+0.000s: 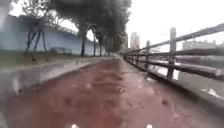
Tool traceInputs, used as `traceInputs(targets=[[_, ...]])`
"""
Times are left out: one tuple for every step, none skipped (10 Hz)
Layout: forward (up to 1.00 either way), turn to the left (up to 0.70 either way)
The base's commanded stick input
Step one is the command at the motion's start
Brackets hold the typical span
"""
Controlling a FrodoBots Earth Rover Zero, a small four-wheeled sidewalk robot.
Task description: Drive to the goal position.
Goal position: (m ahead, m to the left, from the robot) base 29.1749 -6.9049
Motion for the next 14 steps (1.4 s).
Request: traceInputs(targets=[[0.85, 0.02], [0.85, 0.02], [0.85, 0.02], [0.85, 0.02], [0.85, 0.02], [0.85, 0.02], [0.85, 0.02], [0.85, 0.02], [0.85, 0.02], [0.85, 0.02], [0.85, 0.02], [0.85, 0.02], [0.85, 0.02], [0.85, 0.02]])
